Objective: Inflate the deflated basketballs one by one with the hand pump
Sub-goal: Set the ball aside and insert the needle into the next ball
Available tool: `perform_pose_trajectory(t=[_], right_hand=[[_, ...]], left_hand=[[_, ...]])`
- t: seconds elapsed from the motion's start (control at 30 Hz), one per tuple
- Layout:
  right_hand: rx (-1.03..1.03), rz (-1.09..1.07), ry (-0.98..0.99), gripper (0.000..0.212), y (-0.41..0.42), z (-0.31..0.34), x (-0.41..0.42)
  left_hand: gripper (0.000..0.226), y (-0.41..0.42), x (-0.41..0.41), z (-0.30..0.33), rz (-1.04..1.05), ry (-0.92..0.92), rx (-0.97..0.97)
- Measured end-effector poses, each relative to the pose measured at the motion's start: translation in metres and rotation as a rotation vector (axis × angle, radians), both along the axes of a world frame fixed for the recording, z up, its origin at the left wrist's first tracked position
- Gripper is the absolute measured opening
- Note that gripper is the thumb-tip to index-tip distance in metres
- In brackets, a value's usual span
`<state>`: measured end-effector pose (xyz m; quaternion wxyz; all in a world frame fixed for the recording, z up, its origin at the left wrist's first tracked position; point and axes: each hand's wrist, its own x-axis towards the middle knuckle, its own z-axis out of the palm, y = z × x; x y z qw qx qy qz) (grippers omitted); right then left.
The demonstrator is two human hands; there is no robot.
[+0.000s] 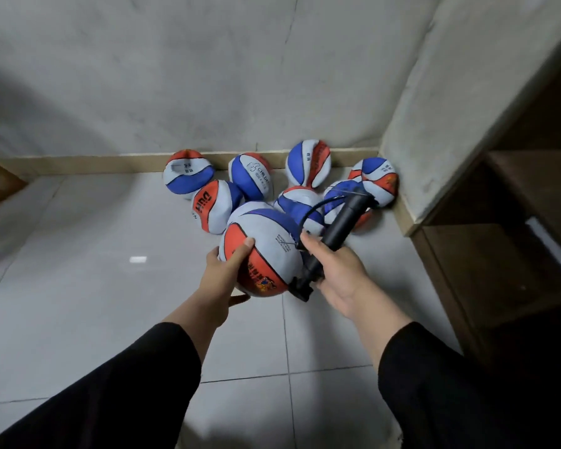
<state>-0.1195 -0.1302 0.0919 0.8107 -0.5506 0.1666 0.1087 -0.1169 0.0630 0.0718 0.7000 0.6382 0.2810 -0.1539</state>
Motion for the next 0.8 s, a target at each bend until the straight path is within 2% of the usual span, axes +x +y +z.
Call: perform_pose_trajectory(t=[0.13,0.3,0.47,0.53,0.6,0.67,0.73,0.8], right_hand=[[-0.1,-0.091,-0.009,0.011,-0.048,0.023,0.0],[-0.241,-0.179,0.057,0.016,-0.127,0.02,-0.005],[-0.438,-0.152,0.11,0.024,-0.176,-0.01,-0.008],[-0.478,-0.165,0.147,0.03,-0.189,-0.023,-0.003],[-0.503,-0.169,0.208,0.037,-0.201,-0.034,0.006],[-0.505,-0.15,0.235,0.04,-0.213,-0.045,0.015],[-0.453,-0.157,0.259,0.03,-0.223,-0.054,0.023],[-0.366,-0.213,0.277,0.024,-0.231,-0.066,0.03]], left_hand=[[0.08,-0.07,0.013,0.017,-0.117,-0.058,-0.086],[0.068,-0.152,0.016,0.016,-0.2,-0.036,-0.113],[0.087,-0.204,0.019,-0.011,-0.24,0.054,-0.115],[0.082,-0.218,0.024,-0.023,-0.291,0.065,-0.112],[0.07,-0.227,0.033,-0.034,-0.328,0.071,-0.106],[0.068,-0.237,0.046,-0.044,-0.369,0.078,-0.091],[0.071,-0.246,0.059,-0.054,-0.443,0.09,-0.058],[0.057,-0.253,0.07,-0.066,-0.516,0.088,-0.044]])
